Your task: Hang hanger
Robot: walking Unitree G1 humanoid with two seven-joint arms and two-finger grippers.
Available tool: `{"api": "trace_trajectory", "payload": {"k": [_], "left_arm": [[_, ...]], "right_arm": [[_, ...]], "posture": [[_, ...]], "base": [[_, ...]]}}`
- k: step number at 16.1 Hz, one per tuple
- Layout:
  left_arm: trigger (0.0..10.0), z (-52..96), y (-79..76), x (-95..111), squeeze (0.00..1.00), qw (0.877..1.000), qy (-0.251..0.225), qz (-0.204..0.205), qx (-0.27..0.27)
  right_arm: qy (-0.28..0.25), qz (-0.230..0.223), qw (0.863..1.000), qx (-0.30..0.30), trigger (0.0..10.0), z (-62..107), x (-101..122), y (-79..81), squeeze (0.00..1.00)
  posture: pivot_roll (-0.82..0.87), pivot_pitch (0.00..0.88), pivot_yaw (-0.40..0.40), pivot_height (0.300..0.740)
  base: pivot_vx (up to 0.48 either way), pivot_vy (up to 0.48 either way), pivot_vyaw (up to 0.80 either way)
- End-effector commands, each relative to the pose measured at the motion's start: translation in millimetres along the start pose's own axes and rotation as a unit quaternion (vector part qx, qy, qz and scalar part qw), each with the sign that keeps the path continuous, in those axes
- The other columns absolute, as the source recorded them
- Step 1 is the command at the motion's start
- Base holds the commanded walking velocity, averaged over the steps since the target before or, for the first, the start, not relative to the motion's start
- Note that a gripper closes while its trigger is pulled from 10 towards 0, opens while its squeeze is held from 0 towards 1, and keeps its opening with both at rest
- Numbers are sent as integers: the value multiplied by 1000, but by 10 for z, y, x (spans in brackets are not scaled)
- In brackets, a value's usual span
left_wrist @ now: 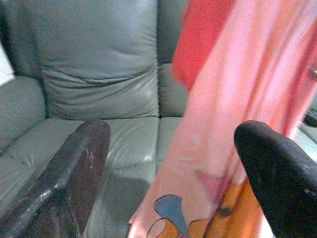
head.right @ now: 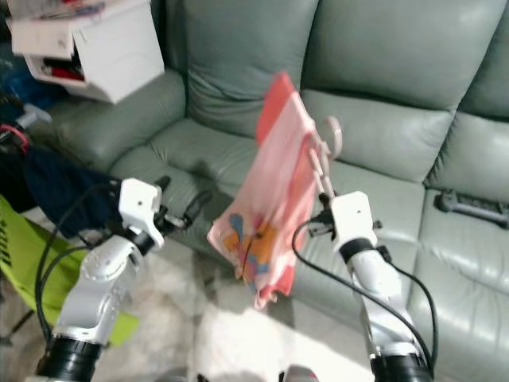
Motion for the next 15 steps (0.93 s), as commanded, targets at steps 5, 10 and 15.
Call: {"api": "trace_trajectory", "payload": {"k": [5,10,15], "left_arm": [[10000,113,370,-4,0,993,-1,-36,115],[10000,98,277,-8,0,997,0,-37,70],[10000,56,170,71,0,997,-10,-69,18]], "right_arm": [[-22,-1,999,35,10000,-31,123,115,0],[-16,4,997,73,10000,-93,154,60,0],[-20,16,983,180,10000,-171,241,222,0]], "posture": [[-36,19,60,740],[-41,25,64,740],[-40,33,77,740]], "base": [[0,0,0],[0,0,0],[0,0,0]]}}
Point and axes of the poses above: a point about 5 cm out from each wrist's last joint towards the gripper, its own z axis pointing back from the gripper into the wrist, its own x axis along the axis of the wrist's last joint, y = z × x, the point moved 4 cm from there along -z, pointing out of the wrist towards the gripper, and after that the axes turned 3 degrees about z, right-handed, at the moved point
